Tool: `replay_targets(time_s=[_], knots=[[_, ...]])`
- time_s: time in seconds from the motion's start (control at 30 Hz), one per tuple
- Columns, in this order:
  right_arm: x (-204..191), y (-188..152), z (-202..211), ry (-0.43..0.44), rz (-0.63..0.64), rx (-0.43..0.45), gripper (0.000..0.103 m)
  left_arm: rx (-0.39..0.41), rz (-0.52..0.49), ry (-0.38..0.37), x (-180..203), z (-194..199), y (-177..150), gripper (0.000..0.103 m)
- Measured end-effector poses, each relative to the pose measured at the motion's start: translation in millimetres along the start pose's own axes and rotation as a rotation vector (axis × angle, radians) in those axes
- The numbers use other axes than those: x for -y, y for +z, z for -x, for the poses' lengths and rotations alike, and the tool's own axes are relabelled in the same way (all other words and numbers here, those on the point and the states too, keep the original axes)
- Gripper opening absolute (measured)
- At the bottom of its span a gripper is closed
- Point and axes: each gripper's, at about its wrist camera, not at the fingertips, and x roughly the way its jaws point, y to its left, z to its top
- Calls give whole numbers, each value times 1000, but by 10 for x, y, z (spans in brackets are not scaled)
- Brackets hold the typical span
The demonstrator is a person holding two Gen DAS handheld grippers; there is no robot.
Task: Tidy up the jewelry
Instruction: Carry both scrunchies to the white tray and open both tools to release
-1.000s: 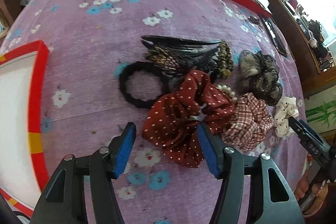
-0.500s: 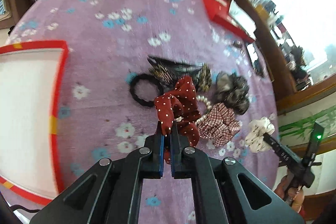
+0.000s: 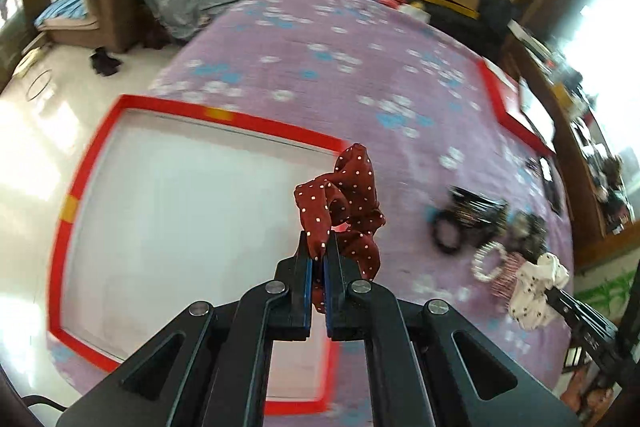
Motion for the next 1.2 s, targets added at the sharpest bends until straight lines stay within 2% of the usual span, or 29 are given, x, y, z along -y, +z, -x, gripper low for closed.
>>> replay_targets(time_s=[0.2,0.37,0.5,0.7,0.93,1.07,1.17,1.2], knots=[[-890,252,-361,138,106,-36,10,-2,35,53,-633,-98,193,4],[-1496,443,-725,191,154,-61,10,-30,63,83,-1068,-314,393,4],[-1817,583,-1028,197,176,-84,10,-27,70,114,-1283,-435,562,4],[-2129,723,-1405,154,220,-108,10,-40,82,139,-1497,-577,733,4],[-2234,729,-1644,116,226,-142,11,-52,62,151,-1520,-635,760,5],[-2296,700,-1714,84,244,-141,13,-49,71,152,-1541,-569,745,14],[-2330,705,-1708,68,259,-129,22,-28,68,161,-1546,-444,731,20],[-2343,708,-1700,61,266,-122,30,-20,68,166,-1548,-398,725,22]])
